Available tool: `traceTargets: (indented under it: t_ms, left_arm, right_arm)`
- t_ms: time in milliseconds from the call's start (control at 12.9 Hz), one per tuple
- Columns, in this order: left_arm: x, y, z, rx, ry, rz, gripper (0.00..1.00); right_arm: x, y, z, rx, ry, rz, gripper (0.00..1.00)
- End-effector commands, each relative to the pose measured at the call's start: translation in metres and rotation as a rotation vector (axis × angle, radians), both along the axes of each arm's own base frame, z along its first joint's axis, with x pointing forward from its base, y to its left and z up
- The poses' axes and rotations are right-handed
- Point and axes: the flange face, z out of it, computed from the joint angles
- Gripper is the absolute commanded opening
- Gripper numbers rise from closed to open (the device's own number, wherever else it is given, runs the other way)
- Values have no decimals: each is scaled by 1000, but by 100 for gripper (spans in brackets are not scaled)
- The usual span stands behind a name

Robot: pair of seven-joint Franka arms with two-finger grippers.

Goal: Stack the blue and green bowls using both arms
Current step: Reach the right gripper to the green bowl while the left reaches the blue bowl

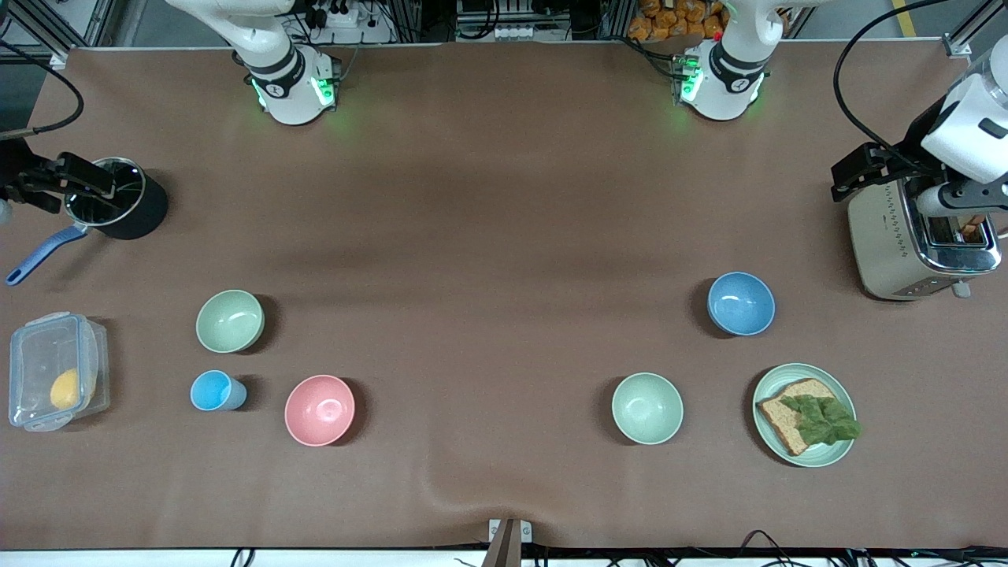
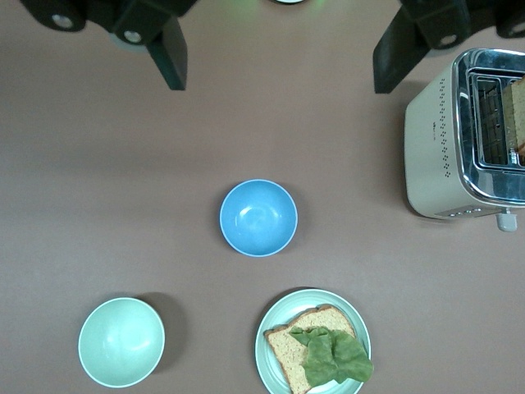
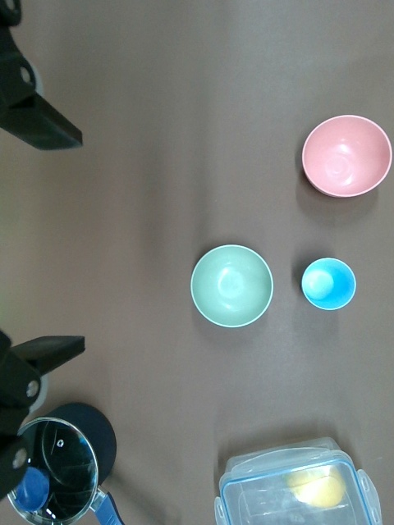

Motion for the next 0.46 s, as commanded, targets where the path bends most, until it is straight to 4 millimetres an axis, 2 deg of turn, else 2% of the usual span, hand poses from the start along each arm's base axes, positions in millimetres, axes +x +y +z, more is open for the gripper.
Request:
traceTargets:
  t_ms: [0, 77, 232, 310, 387]
  left_arm:
    - [1, 3, 3, 2, -6, -21, 100]
    - [2, 6, 1, 2, -3, -15, 100]
    - [18, 36, -24, 8, 41, 39, 100]
    - [31, 43, -50, 19, 78, 45, 100]
    - [45, 58, -78, 10, 106, 69, 100]
  right_arm:
    - [-5, -1, 1, -20, -2, -17, 100]
    - [-5, -3, 2, -20, -5, -20, 100]
    - [-5, -10, 2, -23, -7, -29, 100]
    - [-5, -12, 0, -22, -2, -32, 100]
    - [-6, -23, -7, -21, 10, -44, 100]
